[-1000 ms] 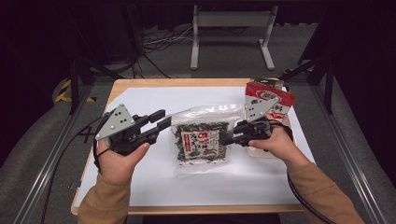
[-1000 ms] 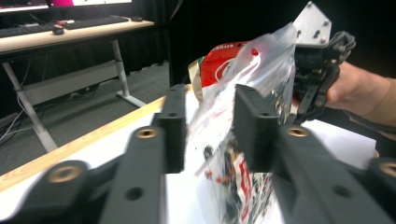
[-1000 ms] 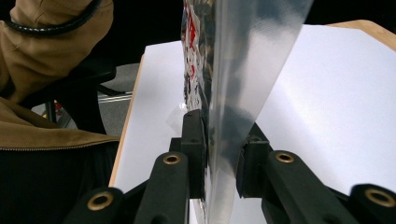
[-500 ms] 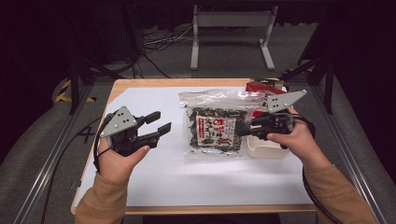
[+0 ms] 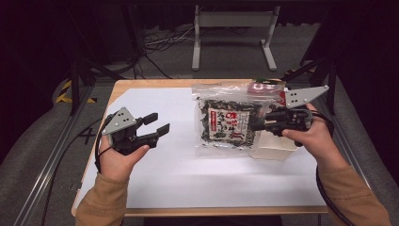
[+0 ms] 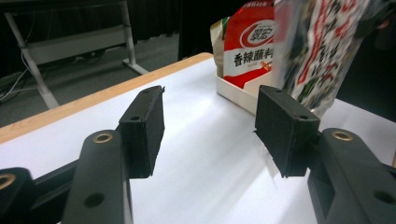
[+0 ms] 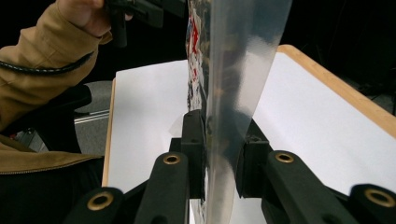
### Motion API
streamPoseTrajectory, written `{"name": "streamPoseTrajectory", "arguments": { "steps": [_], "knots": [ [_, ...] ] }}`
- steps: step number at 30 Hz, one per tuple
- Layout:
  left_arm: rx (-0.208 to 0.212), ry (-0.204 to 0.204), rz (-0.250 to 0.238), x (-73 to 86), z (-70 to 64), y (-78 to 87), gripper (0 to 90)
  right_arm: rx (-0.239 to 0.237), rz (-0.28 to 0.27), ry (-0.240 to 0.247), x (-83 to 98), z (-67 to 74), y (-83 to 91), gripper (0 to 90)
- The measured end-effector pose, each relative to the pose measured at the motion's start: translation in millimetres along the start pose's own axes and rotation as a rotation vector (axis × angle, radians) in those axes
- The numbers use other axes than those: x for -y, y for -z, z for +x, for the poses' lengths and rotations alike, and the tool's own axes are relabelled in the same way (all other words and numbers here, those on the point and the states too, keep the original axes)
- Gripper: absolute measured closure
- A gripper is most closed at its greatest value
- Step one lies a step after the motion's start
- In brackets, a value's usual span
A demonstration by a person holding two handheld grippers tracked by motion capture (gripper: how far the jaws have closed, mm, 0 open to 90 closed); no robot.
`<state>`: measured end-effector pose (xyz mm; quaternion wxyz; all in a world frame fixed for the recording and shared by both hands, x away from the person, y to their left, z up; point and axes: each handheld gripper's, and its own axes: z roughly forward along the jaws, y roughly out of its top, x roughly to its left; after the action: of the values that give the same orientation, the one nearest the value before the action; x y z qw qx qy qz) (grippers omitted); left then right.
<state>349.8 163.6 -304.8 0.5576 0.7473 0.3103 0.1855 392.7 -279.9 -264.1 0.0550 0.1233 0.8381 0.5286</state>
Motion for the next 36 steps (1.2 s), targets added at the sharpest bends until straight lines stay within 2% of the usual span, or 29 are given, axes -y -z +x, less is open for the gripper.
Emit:
{"name": "streamPoseTrajectory", "arguments": {
  "steps": [16,25,36],
  "knots": [
    [-0.018,0.02,0.051,13.2,12.7,-10.7,41.0,0.083,-0.045,0.013,-3.3,-0.3,34.7,76.2],
    [-0.019,0.013,0.065,20.0,18.6,-15.0,38.3,0.133,-0.072,0.004,0.9,-1.1,55.6,76.3],
    [-0.034,0.037,0.08,27.7,27.1,-17.7,37.3,0.201,-0.078,-0.014,10.4,-3.2,79.7,76.3]
  ]
}}
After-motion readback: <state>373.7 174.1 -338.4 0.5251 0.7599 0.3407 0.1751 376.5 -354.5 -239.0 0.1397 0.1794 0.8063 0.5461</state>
